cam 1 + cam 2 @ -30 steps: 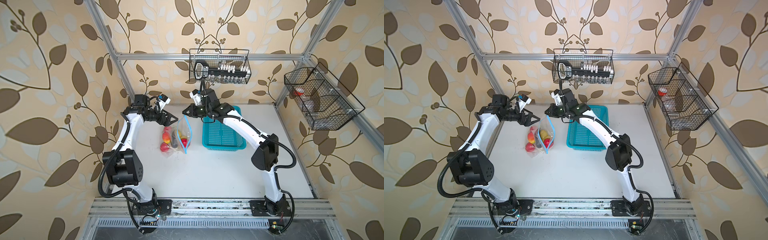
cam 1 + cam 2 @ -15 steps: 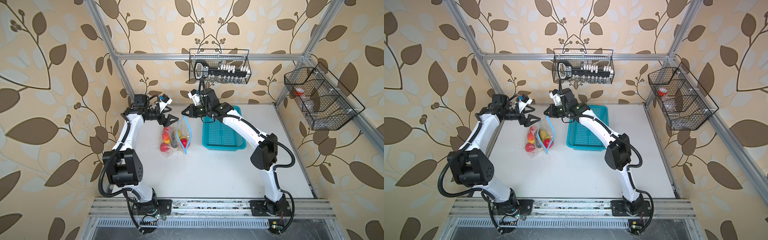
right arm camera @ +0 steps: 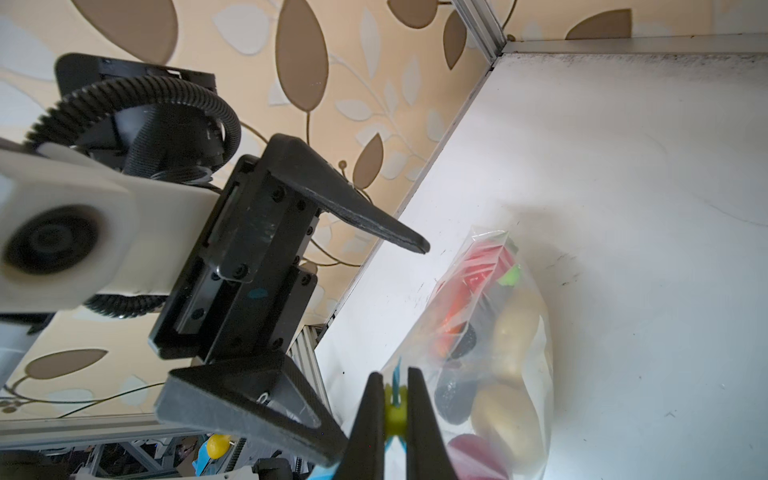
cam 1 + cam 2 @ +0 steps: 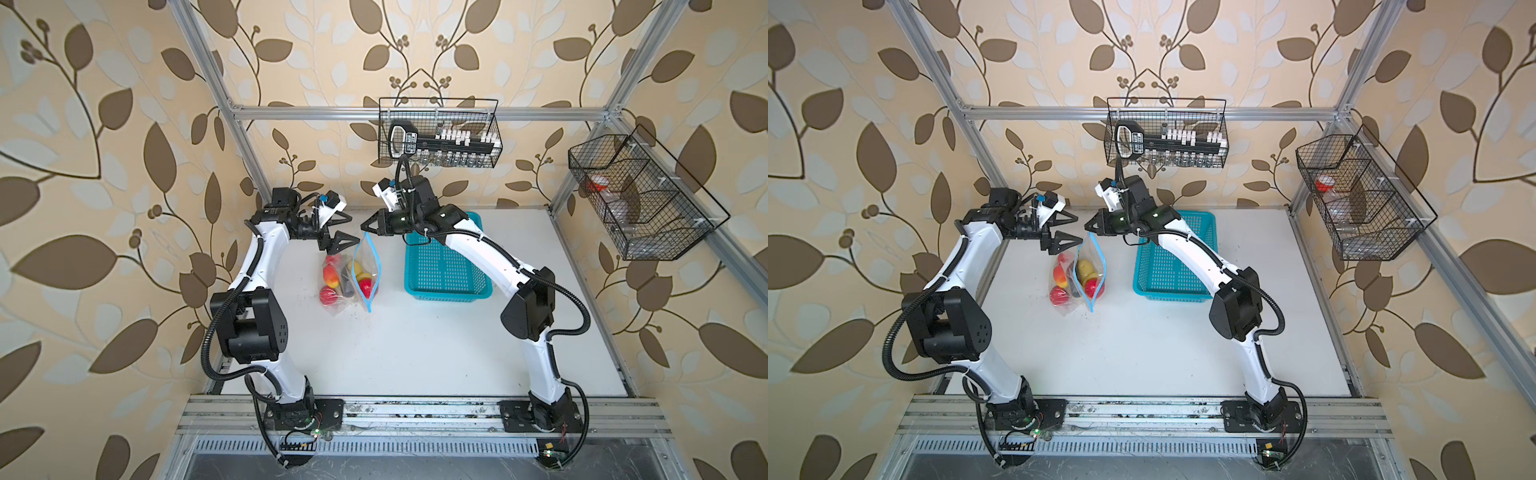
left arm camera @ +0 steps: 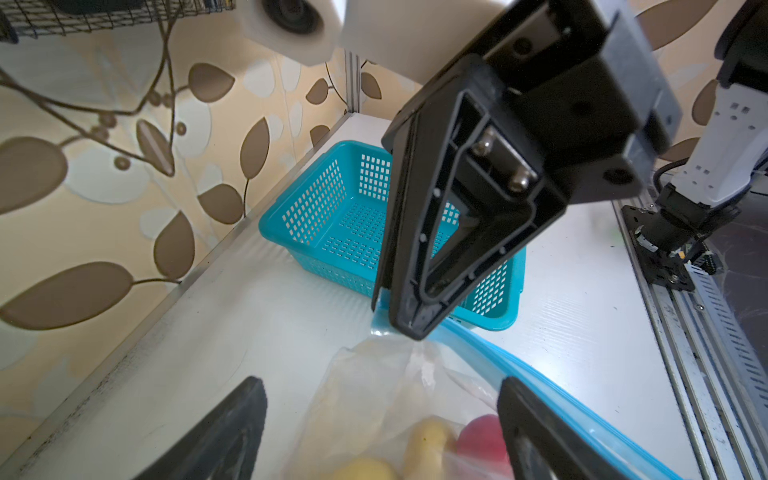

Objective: Place the food in the zip-top bag and seal the zipper

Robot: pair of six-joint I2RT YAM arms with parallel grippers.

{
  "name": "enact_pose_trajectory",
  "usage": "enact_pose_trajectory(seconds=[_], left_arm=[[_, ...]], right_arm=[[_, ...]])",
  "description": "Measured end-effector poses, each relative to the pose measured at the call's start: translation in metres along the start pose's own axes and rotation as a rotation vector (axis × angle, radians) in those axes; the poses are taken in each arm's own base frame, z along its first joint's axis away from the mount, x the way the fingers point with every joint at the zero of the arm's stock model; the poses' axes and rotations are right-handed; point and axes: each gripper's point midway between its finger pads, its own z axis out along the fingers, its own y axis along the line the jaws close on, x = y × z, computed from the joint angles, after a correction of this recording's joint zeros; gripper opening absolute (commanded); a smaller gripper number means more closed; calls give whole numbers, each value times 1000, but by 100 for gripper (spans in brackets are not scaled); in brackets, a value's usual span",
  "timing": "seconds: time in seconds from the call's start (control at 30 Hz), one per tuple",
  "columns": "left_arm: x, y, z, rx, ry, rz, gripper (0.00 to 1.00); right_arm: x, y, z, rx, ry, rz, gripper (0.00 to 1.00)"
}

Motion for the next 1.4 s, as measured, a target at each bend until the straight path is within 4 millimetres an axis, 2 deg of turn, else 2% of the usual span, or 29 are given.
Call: enact_pose_trajectory(seconds=[0.13,0.27,0.53,0.87,1.1,1.4], left_arm=[[-6,-4,-1,19,-19,15,78],[-10,-1,-1,31,-19,11,64],[-8,-5,2,64,-6,7,53],[-13,-13,3,92,-29,3,26],[-15,-16,3,104,-42,-13,0],[-16,-17,2,106,-44,-19,0]], right_arm=[[2,5,0,-26,13,-16,0],[2,11,-1,-56,21,-29,0],[0,24,-2,-118,24,-50,0],[-4,26,-5,-134,17,-57,0],[-6,27,-6,-149,13,-63,0],[-7,26,-7,-152,13,-61,0]])
